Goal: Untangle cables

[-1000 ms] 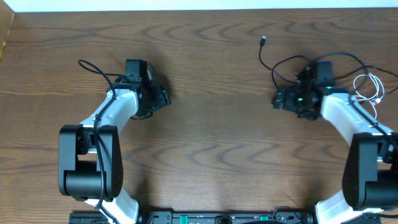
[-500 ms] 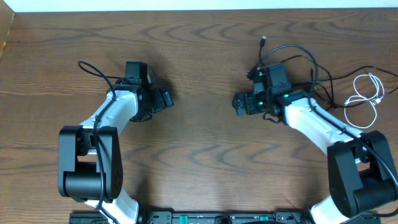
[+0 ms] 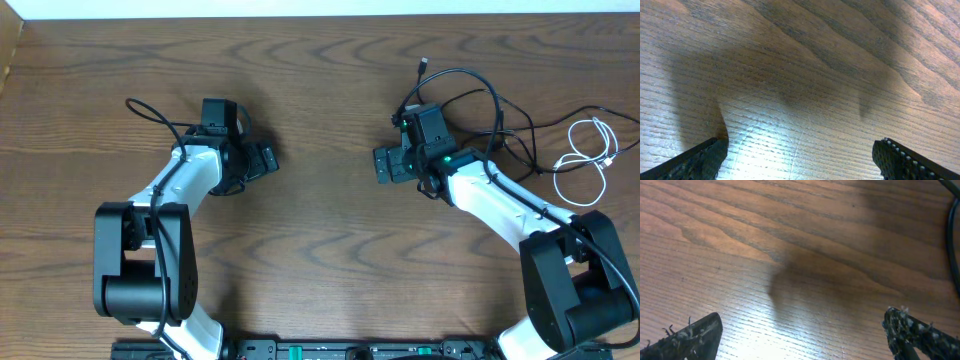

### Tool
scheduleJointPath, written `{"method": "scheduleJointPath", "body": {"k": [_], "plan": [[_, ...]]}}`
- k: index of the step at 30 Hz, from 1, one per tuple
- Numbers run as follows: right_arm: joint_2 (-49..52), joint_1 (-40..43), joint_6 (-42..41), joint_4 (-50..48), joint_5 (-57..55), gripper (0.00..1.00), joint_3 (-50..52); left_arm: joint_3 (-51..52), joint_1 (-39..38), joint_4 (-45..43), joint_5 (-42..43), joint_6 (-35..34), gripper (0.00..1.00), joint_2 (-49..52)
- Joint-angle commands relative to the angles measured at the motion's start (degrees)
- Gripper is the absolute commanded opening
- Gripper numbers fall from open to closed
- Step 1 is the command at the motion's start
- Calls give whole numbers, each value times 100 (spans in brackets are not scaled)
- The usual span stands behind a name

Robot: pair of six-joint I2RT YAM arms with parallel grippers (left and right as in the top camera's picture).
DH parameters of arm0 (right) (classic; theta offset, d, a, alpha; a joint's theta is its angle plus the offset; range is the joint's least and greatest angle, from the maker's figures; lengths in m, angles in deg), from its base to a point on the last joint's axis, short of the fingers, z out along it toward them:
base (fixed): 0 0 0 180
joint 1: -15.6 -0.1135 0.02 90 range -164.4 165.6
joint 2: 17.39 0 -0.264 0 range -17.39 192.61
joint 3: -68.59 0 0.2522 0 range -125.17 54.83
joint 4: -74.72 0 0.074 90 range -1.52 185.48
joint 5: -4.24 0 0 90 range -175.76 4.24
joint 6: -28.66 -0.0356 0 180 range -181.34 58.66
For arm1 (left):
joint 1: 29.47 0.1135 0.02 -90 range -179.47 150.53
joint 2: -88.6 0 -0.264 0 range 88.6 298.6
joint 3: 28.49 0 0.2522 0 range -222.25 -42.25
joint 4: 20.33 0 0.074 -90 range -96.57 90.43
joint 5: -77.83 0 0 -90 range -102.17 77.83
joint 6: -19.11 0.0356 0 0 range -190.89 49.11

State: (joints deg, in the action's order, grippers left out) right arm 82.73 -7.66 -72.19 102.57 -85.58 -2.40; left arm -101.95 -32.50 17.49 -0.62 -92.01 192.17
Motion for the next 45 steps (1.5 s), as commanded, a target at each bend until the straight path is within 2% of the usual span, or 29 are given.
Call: {"method": "scheduleJointPath", "body": {"k": [1,35,45], "plan": [[31,-48,20,-26,-111,99,4,52,4,33,-92,9,98,-59],[31,-48,15,-46,-105,99,4,61,0,35,-111,9,98,-59],[31,-46,17,-262,494,99,4,61,4,33,-111,9,98,-59]]}}
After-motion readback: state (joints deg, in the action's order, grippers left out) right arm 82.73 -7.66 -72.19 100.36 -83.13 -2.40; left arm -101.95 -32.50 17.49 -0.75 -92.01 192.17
